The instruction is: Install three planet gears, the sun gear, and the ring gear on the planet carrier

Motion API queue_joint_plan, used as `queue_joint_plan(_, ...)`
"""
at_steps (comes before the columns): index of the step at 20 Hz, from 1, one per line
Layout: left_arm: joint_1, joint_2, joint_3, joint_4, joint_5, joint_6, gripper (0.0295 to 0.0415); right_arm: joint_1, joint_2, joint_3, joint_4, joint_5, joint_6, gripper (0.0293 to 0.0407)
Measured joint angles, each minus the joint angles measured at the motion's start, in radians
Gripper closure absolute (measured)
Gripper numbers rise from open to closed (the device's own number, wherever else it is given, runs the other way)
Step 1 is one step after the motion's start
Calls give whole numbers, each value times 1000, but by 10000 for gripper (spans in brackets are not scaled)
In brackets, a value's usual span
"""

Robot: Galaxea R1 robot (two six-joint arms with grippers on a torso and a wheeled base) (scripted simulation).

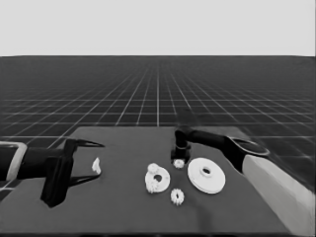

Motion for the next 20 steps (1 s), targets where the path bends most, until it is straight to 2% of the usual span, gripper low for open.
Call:
queue_joint_plan(6,0,0,0,0,0,0,326,-14,17,-40,-6,16,-21,318)
queue_joint_plan(8,0,0,0,0,0,0,326,-14,18,-42,-7,17,-21,387)
queue_joint_plan(16,0,0,0,0,0,0,326,-14,18,-42,-7,17,-22,388)
queue_joint_plan(17,0,0,0,0,0,0,326,39,-33,83,26,-43,42,388)
queue_joint_plan(18,0,0,0,0,0,0,326,88,-51,128,56,-73,65,388)
queue_joint_plan(20,0,0,0,0,0,0,326,133,-59,150,89,-97,76,388)
